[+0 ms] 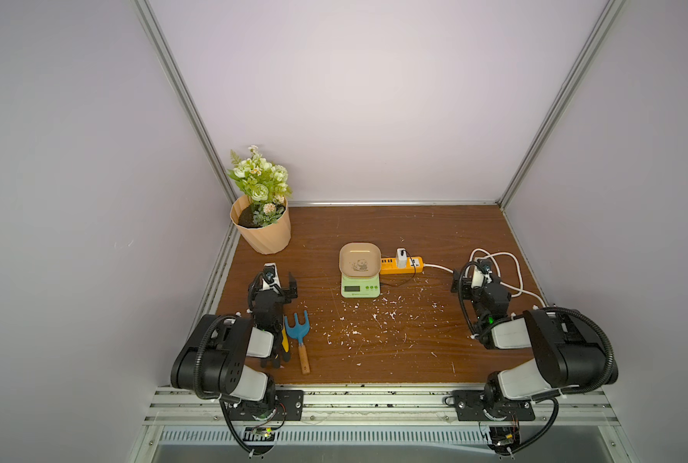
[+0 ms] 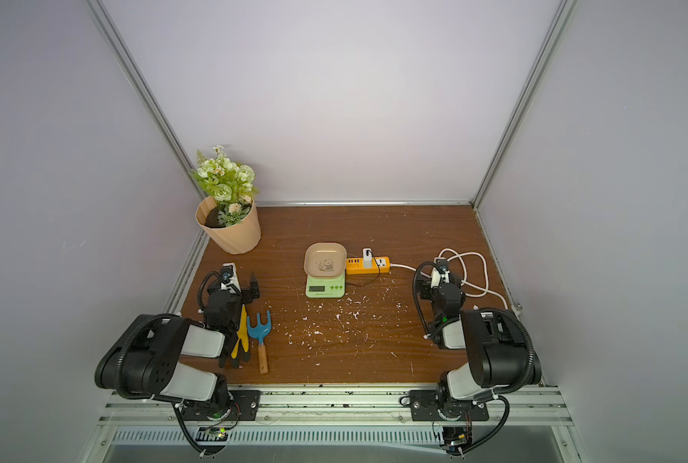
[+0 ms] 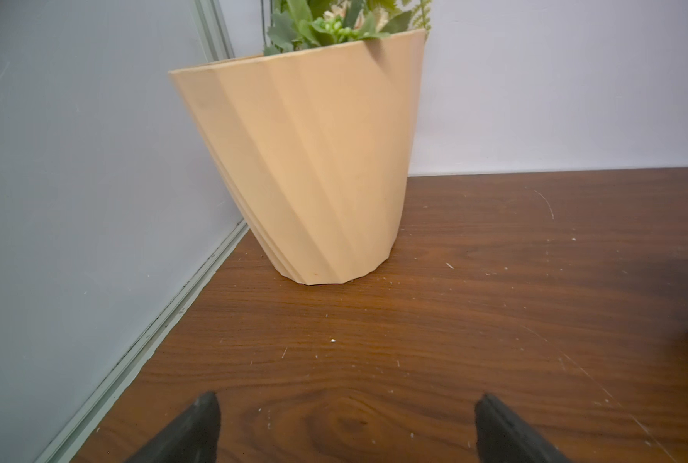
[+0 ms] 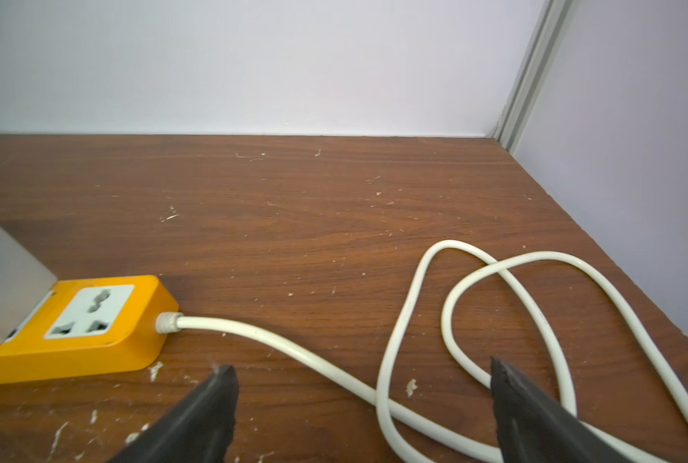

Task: Charge the electronic scale
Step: Reset both arms

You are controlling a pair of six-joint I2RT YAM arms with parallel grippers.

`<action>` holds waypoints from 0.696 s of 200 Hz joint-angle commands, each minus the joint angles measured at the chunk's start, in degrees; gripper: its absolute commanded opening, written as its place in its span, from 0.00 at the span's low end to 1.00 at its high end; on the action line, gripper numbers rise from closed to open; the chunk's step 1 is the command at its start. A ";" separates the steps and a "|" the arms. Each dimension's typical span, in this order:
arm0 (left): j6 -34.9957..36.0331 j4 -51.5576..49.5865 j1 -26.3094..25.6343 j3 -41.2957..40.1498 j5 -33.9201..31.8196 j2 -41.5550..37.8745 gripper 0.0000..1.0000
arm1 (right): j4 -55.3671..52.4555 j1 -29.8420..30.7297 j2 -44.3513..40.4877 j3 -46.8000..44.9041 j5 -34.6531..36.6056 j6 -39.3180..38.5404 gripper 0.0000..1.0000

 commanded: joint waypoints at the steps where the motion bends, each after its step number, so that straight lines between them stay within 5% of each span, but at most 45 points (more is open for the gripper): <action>1: 2.09 4.47 -0.90 0.42 -1.27 0.09 0.99 | 3.21 0.29 -0.38 1.53 0.29 -2.34 1.00; 56: 0.41 -4.86 2.30 6.04 4.31 1.10 0.99 | 3.38 0.31 -0.28 1.49 0.27 -2.34 1.00; 139: -2.61 -5.24 3.76 5.94 1.61 0.88 0.99 | 2.41 -0.02 -0.17 2.12 -0.01 -1.90 1.00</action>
